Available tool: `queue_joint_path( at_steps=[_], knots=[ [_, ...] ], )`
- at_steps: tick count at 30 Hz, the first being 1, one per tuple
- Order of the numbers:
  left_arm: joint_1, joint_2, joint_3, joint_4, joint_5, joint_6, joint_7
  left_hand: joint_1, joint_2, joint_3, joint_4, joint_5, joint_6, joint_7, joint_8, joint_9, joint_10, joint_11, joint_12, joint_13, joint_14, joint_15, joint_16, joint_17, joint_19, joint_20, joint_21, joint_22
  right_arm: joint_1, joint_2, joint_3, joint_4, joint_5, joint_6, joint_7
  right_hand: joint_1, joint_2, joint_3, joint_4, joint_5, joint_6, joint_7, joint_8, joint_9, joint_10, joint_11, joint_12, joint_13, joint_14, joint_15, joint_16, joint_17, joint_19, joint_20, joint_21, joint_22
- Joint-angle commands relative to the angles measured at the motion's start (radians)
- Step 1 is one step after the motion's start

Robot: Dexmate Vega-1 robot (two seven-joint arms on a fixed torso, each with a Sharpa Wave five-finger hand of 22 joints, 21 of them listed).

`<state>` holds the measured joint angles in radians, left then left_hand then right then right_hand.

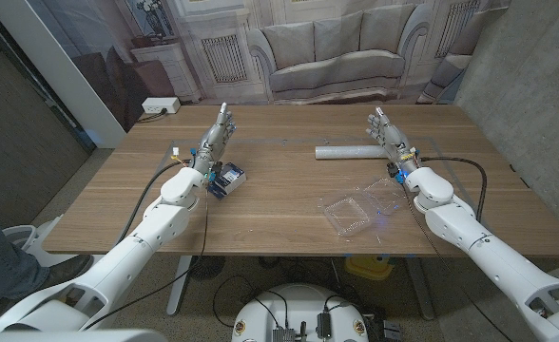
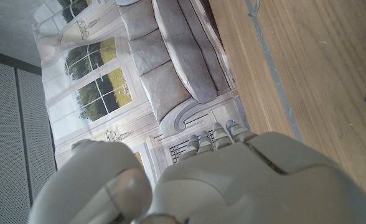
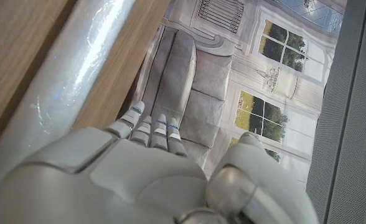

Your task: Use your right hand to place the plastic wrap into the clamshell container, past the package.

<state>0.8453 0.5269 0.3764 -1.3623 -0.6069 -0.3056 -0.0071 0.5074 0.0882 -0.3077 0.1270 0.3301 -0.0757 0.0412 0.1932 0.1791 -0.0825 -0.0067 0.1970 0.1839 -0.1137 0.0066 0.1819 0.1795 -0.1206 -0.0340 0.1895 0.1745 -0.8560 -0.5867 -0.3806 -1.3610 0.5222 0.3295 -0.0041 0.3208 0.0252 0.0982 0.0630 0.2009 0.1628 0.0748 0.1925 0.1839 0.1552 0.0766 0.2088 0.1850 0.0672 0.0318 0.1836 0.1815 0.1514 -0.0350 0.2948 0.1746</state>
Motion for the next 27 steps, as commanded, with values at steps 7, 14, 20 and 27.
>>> queue_joint_path(
  at_steps=[7, 14, 20, 27],
  knots=[
    [0.005, 0.011, 0.004, -0.026, 0.013, 0.018, 0.014, 0.010, 0.005, -0.001, -0.007, 0.004, 0.006, 0.000, 0.007, 0.005, 0.008, -0.001, 0.008, 0.002, 0.006, 0.004, 0.008, 0.001, -0.004, -0.011, 0.005, 0.004, 0.005, -0.027, -0.012, -0.025, -0.083, -0.010, -0.056, 0.011, 0.000, 0.003, -0.008, 0.008, 0.012, -0.005, 0.006, 0.003, 0.011, -0.005, 0.007, 0.004, 0.012, -0.005, 0.007, 0.000, 0.014, -0.014, -0.005, 0.005],
    [0.011, 0.017, 0.003, -0.038, 0.014, 0.020, 0.016, 0.011, 0.006, -0.001, -0.008, 0.004, 0.008, -0.002, 0.007, 0.005, 0.008, 0.002, 0.007, 0.002, 0.008, 0.005, 0.008, 0.001, -0.004, -0.010, 0.005, 0.004, 0.005, -0.039, -0.016, -0.038, -0.118, -0.014, -0.077, 0.015, 0.001, 0.004, -0.011, 0.008, 0.016, -0.009, 0.007, 0.003, 0.016, -0.006, 0.009, 0.004, 0.015, -0.009, 0.008, 0.000, 0.017, -0.016, -0.006, 0.005],
    [0.021, 0.023, -0.001, -0.053, 0.016, 0.018, 0.022, 0.012, 0.006, -0.001, -0.008, 0.004, 0.011, -0.001, 0.007, 0.005, 0.010, 0.000, 0.007, 0.002, 0.010, 0.004, 0.008, 0.001, -0.004, -0.011, 0.006, 0.004, 0.005, -0.048, -0.017, -0.052, -0.139, -0.024, -0.091, 0.019, 0.001, 0.005, -0.014, 0.009, 0.017, -0.012, 0.007, 0.003, 0.020, -0.007, 0.010, 0.004, 0.019, -0.015, 0.008, 0.000, 0.021, -0.017, -0.007, 0.005],
    [0.036, 0.032, -0.007, -0.074, 0.017, 0.019, 0.031, 0.013, 0.007, -0.001, -0.009, 0.005, 0.016, -0.001, 0.008, 0.005, 0.014, -0.001, 0.008, 0.002, 0.012, 0.003, 0.009, 0.001, -0.003, -0.012, 0.006, 0.004, 0.009, -0.065, -0.024, -0.074, -0.181, -0.048, -0.113, 0.023, 0.001, 0.005, -0.017, 0.009, 0.019, -0.014, 0.007, 0.003, 0.021, -0.011, 0.010, 0.004, 0.022, -0.017, 0.009, 0.000, 0.025, -0.019, -0.009, 0.005]
  ],
)
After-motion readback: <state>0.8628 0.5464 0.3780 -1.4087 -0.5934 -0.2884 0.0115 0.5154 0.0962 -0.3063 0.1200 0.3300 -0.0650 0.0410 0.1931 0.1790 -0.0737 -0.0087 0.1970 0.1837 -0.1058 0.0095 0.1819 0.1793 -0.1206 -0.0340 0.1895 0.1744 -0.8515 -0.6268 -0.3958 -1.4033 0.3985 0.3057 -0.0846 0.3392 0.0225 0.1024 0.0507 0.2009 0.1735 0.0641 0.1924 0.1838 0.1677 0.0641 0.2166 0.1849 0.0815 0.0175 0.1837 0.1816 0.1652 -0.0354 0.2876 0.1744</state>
